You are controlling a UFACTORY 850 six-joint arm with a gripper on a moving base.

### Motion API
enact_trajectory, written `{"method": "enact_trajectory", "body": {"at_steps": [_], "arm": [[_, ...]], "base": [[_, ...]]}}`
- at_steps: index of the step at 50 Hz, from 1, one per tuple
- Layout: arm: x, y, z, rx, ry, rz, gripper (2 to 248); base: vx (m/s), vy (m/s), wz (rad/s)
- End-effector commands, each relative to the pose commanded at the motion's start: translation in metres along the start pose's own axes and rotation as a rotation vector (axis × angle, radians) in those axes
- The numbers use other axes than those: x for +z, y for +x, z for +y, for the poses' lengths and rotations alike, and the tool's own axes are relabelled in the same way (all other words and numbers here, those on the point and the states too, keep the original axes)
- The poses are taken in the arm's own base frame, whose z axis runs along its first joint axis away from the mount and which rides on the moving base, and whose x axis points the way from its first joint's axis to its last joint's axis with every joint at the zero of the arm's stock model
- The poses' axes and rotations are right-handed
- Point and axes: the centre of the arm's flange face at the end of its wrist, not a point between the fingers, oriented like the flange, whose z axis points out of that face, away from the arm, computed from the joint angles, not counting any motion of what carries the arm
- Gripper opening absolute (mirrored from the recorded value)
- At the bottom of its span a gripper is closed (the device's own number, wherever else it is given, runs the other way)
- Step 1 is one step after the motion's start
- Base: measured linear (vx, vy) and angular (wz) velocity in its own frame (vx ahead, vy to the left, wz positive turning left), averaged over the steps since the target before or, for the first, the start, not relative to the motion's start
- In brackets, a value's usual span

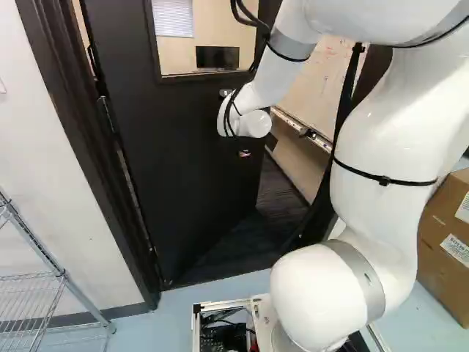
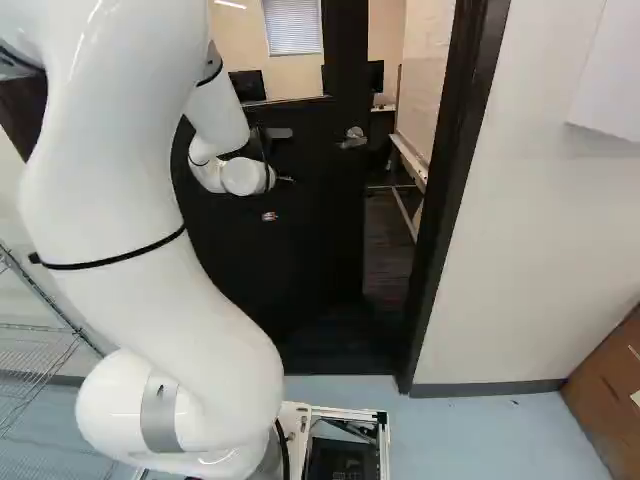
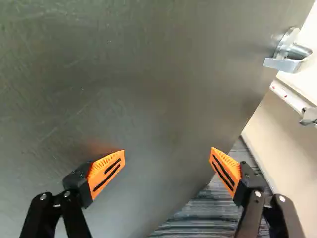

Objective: Open the door and move inside

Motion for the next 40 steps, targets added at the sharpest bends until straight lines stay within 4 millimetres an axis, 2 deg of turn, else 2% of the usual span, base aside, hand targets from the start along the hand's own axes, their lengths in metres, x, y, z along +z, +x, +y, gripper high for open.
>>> {"method": "enact_trajectory", "body": {"at_steps": [40], "arm": [[0.040, 0.012, -0.031, -0.018, 0.049, 0.012, 247]], "base": [[0.000, 0.000, 0.000]]}}
